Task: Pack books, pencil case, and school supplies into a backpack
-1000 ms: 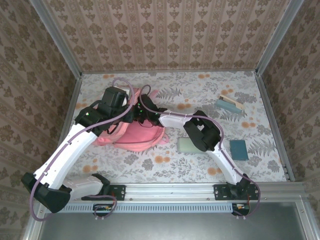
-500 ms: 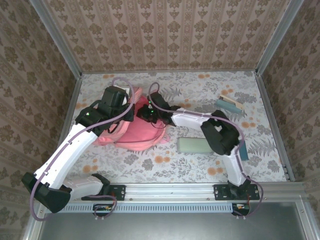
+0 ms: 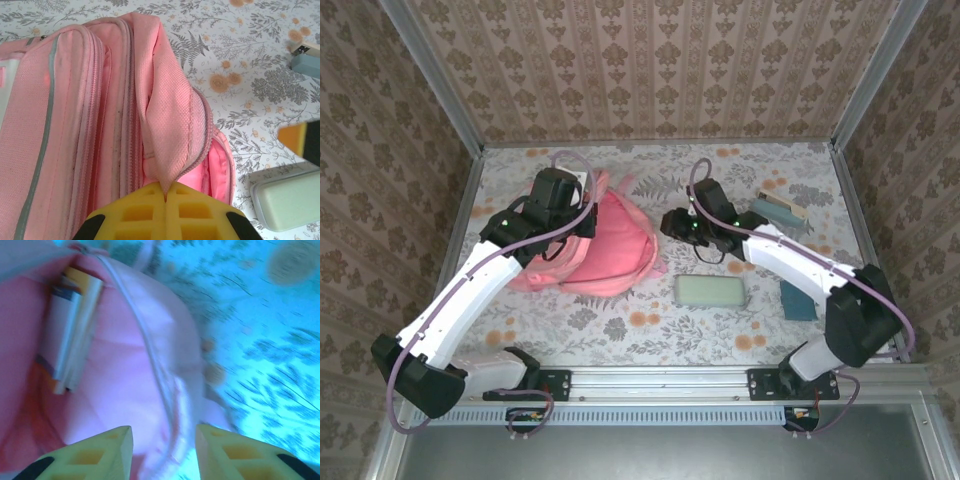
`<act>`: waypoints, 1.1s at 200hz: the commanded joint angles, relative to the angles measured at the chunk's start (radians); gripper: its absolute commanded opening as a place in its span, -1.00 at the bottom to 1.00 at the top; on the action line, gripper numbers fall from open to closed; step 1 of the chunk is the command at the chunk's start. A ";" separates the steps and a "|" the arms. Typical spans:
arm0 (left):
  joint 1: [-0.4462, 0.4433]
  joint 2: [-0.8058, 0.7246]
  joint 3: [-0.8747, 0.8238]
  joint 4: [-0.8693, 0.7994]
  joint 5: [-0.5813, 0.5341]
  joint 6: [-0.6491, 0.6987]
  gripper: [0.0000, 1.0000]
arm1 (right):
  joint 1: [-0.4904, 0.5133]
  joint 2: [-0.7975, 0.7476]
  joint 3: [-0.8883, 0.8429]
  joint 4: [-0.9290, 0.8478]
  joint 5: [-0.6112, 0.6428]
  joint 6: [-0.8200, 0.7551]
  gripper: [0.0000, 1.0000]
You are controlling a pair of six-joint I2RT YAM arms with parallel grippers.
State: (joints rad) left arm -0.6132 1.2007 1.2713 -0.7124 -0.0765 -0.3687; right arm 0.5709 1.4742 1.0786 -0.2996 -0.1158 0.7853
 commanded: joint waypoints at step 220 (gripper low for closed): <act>0.033 -0.034 -0.042 0.102 -0.005 0.020 -1.00 | -0.067 -0.209 -0.450 -0.065 -0.008 0.055 0.63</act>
State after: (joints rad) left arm -0.5930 1.2018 1.2369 -0.6643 -0.0589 -0.3519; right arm 0.5556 1.2407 0.5941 -0.3893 -0.1417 0.8745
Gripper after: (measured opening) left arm 0.046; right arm 0.809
